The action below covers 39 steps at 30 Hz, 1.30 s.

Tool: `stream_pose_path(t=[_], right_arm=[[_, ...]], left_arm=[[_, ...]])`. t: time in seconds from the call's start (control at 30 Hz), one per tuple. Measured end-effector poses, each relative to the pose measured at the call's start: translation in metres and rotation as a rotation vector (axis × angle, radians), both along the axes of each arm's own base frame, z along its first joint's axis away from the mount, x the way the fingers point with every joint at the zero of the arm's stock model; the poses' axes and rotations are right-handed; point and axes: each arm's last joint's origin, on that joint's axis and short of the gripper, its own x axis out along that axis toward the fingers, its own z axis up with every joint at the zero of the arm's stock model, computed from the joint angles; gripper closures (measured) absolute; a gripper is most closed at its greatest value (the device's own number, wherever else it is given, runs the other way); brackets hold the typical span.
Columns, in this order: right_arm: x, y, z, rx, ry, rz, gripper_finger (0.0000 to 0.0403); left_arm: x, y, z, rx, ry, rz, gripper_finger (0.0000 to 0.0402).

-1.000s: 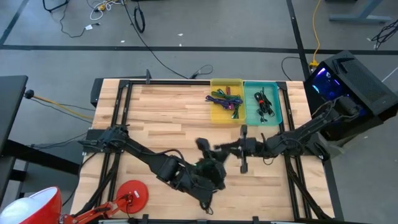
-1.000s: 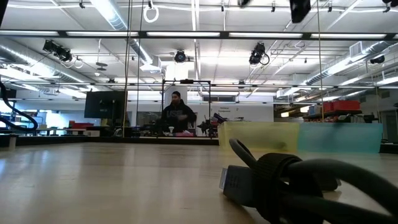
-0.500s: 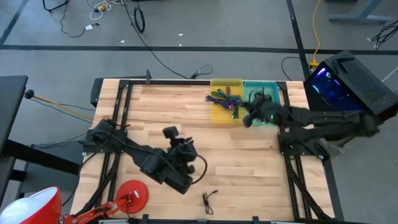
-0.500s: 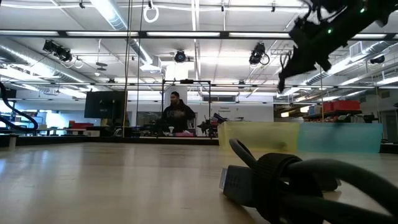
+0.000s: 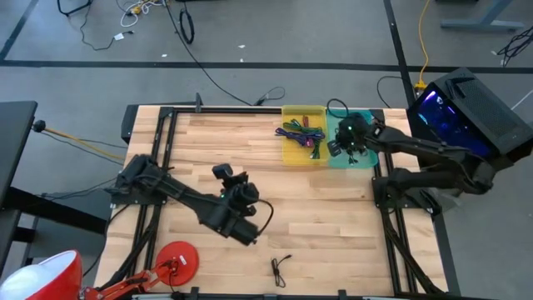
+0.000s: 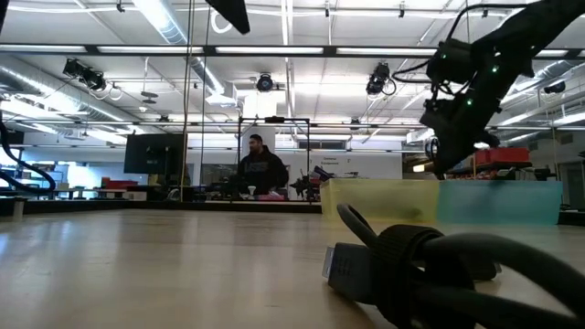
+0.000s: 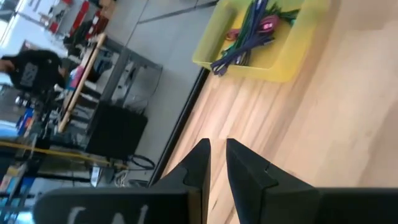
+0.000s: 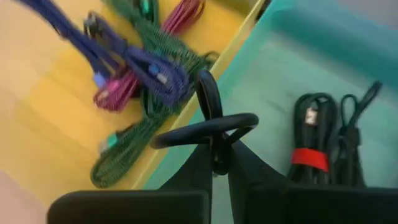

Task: Pick & Place USB Port
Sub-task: Put the black charger cable into the blue bin

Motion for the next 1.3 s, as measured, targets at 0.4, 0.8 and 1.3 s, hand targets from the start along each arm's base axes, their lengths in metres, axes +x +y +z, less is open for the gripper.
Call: stream_pose_path(t=[0.4,0.8,1.3], right_arm=[[-0.008,-0.016,-0.005,-0.04,0.078,-0.002,0.0198],[0.002,-0.007,0.014,-0.015,-0.197,0.097,0.0145],[0.036,0.076,0.062,-0.001,-0.637,0.619,0.0163]], left_arm=[[0.001,0.003,-0.006,-0.019,0.013,0.018,0.0346],[0.012,-0.022,-0.01,-0.144,0.111,-0.201,0.0346],[0.062,-0.036,-0.07,-0.617,0.138,-0.242,0.0346]])
